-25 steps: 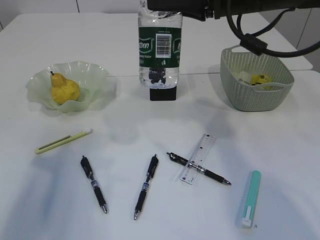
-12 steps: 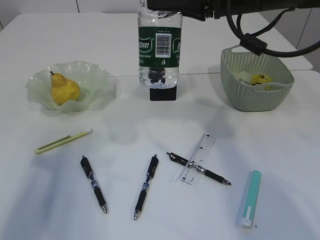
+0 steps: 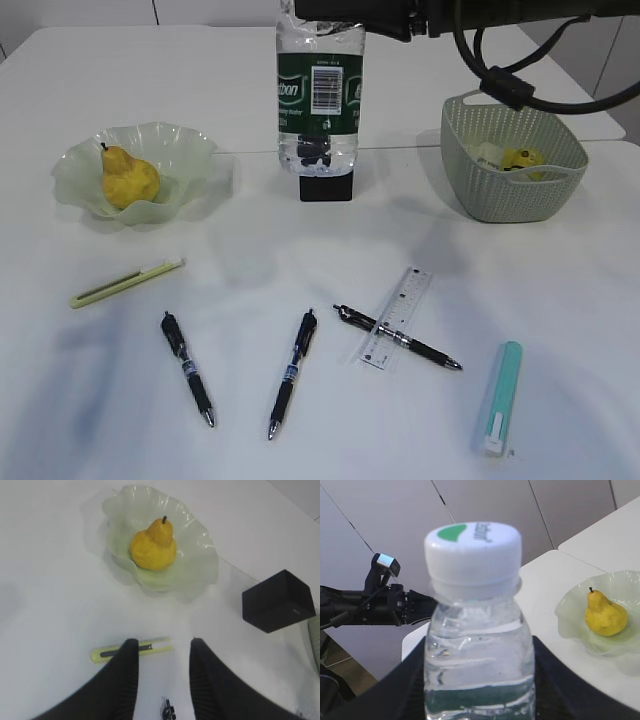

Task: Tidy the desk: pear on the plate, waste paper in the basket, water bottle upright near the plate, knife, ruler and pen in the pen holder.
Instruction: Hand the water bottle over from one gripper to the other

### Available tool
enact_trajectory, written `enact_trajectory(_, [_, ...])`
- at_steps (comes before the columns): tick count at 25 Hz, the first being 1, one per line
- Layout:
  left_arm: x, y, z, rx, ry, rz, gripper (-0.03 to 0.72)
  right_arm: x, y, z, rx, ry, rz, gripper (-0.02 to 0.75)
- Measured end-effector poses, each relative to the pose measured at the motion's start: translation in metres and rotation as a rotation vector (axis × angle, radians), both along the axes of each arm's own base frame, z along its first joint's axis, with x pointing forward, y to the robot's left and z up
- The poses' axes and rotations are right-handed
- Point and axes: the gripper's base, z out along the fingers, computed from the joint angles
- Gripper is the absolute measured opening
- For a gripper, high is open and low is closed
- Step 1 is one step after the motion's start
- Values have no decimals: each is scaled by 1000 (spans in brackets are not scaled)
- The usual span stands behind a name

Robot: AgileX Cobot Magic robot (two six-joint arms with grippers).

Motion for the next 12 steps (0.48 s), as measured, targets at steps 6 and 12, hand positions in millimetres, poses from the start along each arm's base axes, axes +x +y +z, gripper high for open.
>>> enact_trajectory(6, [0,-8,-9,177,45,-203,239,0,0,0,0,0,0,389])
enact_trajectory(12, [-1,-13,-11,432,10,-404,239,0,0,0,0,0,0,389])
